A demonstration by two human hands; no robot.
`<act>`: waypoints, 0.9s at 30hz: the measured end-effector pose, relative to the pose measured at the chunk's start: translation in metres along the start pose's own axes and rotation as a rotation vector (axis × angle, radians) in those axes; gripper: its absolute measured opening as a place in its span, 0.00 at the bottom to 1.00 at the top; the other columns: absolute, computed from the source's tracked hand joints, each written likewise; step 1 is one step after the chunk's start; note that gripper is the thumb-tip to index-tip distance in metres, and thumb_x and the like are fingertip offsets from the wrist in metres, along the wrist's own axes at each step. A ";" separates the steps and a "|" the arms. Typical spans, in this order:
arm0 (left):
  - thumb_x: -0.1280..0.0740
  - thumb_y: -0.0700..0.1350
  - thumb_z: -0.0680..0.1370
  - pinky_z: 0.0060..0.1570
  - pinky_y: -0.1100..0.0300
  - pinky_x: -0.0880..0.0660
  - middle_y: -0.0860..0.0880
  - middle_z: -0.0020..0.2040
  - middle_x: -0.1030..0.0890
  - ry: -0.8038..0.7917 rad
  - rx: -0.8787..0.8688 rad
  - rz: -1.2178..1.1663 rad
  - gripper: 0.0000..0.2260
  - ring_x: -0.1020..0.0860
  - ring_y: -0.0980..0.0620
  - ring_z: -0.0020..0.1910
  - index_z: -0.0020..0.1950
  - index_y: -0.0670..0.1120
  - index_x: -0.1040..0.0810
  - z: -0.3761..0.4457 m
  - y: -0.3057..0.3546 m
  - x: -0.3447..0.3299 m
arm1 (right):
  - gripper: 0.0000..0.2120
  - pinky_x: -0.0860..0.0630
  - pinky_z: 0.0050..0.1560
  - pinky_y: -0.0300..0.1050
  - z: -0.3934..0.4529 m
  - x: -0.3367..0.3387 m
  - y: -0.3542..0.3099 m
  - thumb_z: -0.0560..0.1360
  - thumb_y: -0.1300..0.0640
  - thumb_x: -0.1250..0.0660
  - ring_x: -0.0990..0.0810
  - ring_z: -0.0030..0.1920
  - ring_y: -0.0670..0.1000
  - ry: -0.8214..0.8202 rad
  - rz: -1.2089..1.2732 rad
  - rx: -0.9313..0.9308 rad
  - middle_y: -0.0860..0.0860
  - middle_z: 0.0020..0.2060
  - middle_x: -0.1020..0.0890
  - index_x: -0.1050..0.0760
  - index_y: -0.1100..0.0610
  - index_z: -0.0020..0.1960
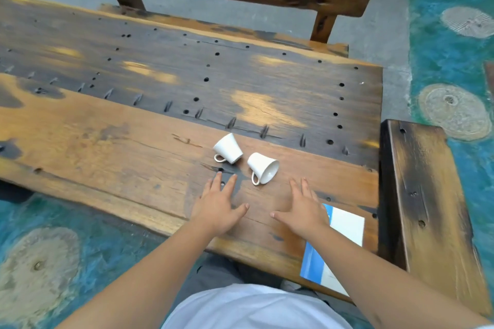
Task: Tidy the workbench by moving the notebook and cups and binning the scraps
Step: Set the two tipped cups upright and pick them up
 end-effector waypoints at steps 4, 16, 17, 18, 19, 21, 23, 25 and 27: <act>0.39 0.66 0.75 0.72 0.44 0.38 0.45 0.81 0.47 0.006 -0.074 -0.040 0.38 0.47 0.43 0.78 0.79 0.54 0.49 0.044 -0.025 0.034 | 0.54 0.42 0.73 0.54 0.034 -0.005 -0.022 0.64 0.33 0.27 0.47 0.78 0.56 -0.006 0.085 -0.064 0.51 0.80 0.50 0.52 0.48 0.79; 0.26 0.51 0.72 0.75 0.54 0.45 0.42 0.81 0.46 -0.242 -0.391 -0.118 0.46 0.45 0.45 0.79 0.80 0.42 0.51 0.200 -0.033 0.073 | 0.52 0.42 0.71 0.48 0.095 -0.010 -0.062 0.63 0.44 0.21 0.43 0.75 0.56 0.027 0.176 -0.175 0.52 0.77 0.40 0.46 0.55 0.77; 0.25 0.50 0.71 0.76 0.54 0.46 0.42 0.81 0.47 -0.301 -0.421 -0.088 0.48 0.46 0.45 0.79 0.80 0.42 0.53 0.205 -0.030 0.066 | 0.50 0.40 0.70 0.49 0.097 -0.010 -0.063 0.63 0.45 0.21 0.41 0.74 0.57 0.037 0.165 -0.174 0.52 0.76 0.39 0.44 0.54 0.76; 0.24 0.49 0.71 0.75 0.54 0.45 0.41 0.81 0.47 -0.347 -0.446 -0.048 0.49 0.45 0.45 0.79 0.80 0.42 0.54 0.208 -0.028 0.059 | 0.48 0.38 0.68 0.49 0.098 -0.010 -0.064 0.63 0.46 0.21 0.40 0.72 0.57 0.050 0.164 -0.179 0.53 0.75 0.37 0.42 0.54 0.75; 0.24 0.49 0.70 0.74 0.53 0.42 0.41 0.80 0.46 -0.368 -0.468 0.008 0.50 0.43 0.43 0.78 0.80 0.42 0.54 0.212 -0.027 0.053 | 0.46 0.37 0.67 0.49 0.099 -0.009 -0.064 0.63 0.47 0.21 0.38 0.71 0.57 0.069 0.173 -0.186 0.53 0.73 0.35 0.41 0.54 0.74; 0.24 0.50 0.69 0.71 0.49 0.36 0.41 0.79 0.41 -0.364 -0.510 0.150 0.50 0.39 0.41 0.75 0.79 0.45 0.55 0.217 -0.024 0.044 | 0.42 0.35 0.65 0.50 0.100 -0.007 -0.063 0.65 0.50 0.22 0.35 0.69 0.58 0.111 0.207 -0.203 0.54 0.70 0.32 0.40 0.55 0.73; 0.24 0.50 0.69 0.67 0.47 0.32 0.40 0.76 0.36 -0.374 -0.527 0.199 0.50 0.36 0.40 0.72 0.79 0.49 0.55 0.221 -0.022 0.039 | 0.41 0.34 0.65 0.50 0.102 -0.006 -0.063 0.66 0.52 0.23 0.34 0.68 0.58 0.126 0.232 -0.218 0.56 0.69 0.31 0.40 0.56 0.73; 0.25 0.50 0.70 0.65 0.46 0.30 0.39 0.73 0.33 -0.379 -0.538 0.174 0.47 0.33 0.39 0.69 0.79 0.51 0.53 0.225 -0.020 0.038 | 0.40 0.34 0.64 0.49 0.104 -0.005 -0.062 0.67 0.52 0.24 0.33 0.68 0.57 0.128 0.256 -0.224 0.56 0.69 0.31 0.40 0.56 0.73; 0.26 0.50 0.70 0.62 0.46 0.28 0.37 0.68 0.31 -0.382 -0.524 0.140 0.44 0.28 0.38 0.64 0.77 0.54 0.50 0.226 -0.023 0.038 | 0.41 0.34 0.64 0.50 0.103 -0.006 -0.060 0.67 0.52 0.24 0.34 0.69 0.57 0.113 0.286 -0.236 0.55 0.69 0.31 0.41 0.55 0.73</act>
Point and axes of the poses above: each hand's wrist, its own z-axis towards the middle knuckle, its own x-axis out of the back of the hand, y = z × x, the point moved 10 cm from there along z, towards the middle knuckle
